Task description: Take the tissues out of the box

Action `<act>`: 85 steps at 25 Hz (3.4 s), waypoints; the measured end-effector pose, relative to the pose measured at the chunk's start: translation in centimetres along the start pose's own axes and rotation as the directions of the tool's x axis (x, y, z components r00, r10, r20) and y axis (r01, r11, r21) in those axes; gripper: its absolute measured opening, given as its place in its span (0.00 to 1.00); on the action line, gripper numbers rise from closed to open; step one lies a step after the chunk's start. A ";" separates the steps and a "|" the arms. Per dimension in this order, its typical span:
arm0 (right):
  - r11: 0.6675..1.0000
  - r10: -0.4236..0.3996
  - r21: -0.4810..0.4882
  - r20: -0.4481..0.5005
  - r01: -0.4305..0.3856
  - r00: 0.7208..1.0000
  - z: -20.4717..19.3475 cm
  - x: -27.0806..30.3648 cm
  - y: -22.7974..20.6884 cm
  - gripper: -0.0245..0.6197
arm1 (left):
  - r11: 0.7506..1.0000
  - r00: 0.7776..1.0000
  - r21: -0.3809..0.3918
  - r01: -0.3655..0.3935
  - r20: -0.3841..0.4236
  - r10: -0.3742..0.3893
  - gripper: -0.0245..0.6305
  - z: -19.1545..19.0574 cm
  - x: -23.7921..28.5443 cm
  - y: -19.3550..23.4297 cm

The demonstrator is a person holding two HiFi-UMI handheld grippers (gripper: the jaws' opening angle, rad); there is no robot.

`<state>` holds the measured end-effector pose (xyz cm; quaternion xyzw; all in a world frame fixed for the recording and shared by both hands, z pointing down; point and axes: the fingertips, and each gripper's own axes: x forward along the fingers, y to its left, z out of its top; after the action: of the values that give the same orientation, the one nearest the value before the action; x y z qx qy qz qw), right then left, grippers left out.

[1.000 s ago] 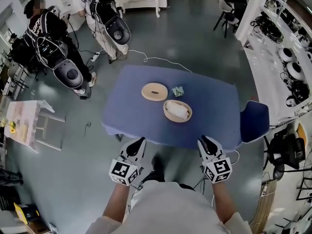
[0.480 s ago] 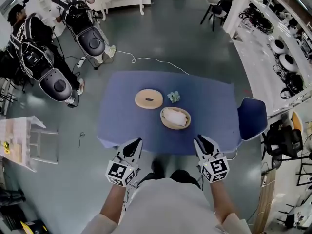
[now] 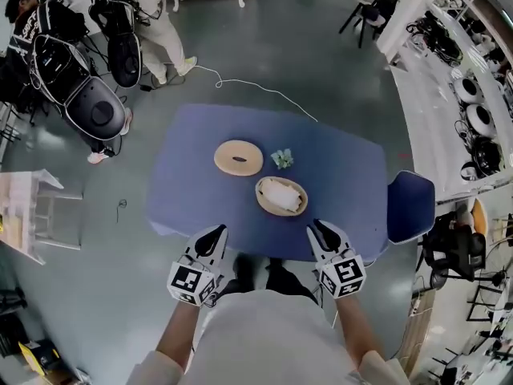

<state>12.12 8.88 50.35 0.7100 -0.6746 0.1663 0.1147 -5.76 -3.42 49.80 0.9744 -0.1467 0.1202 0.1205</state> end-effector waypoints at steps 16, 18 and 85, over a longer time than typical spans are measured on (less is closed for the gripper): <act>0.960 0.247 -0.062 -0.285 -0.275 0.926 -8.9 13.4 -6.0 0.19 | 0.967 0.973 -0.114 -0.227 -0.069 0.221 0.05 -2.6 6.1 1.6; 0.950 0.266 -0.072 -0.331 -0.305 0.905 -10.8 15.4 -5.8 0.19 | 0.957 0.965 -0.131 -0.259 -0.080 0.250 0.05 -3.2 6.0 2.3; 0.968 0.221 -0.105 -0.076 -0.228 0.972 5.1 13.9 -3.1 0.10 | 0.947 0.951 -0.121 -0.298 0.042 0.305 0.05 2.0 -0.2 4.1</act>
<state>16.14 -5.64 51.29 0.6157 -0.7550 0.1623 0.1566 -6.88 -7.73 48.67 0.9353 -0.3042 0.0993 0.1511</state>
